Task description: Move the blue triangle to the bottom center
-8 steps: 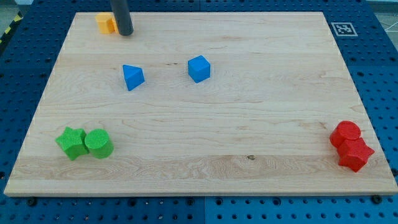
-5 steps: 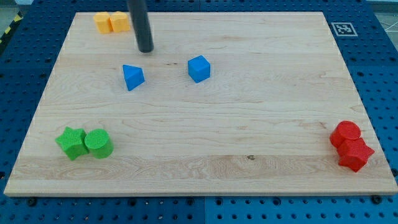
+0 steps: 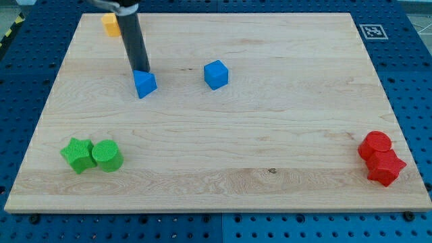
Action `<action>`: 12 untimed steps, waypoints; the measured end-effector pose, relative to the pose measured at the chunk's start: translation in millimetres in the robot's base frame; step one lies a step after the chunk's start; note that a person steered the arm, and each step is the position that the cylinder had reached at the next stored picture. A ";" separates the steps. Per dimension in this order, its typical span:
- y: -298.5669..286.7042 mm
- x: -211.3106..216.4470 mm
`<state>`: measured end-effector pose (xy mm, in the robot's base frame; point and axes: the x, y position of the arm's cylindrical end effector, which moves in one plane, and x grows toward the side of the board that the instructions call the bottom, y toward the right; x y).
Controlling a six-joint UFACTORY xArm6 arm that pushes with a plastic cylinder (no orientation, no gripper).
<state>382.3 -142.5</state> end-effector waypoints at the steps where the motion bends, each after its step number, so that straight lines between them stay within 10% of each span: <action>1: 29.1 56.6; 8: -4.5 86.7; 12: 135.0 146.6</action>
<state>529.0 -7.5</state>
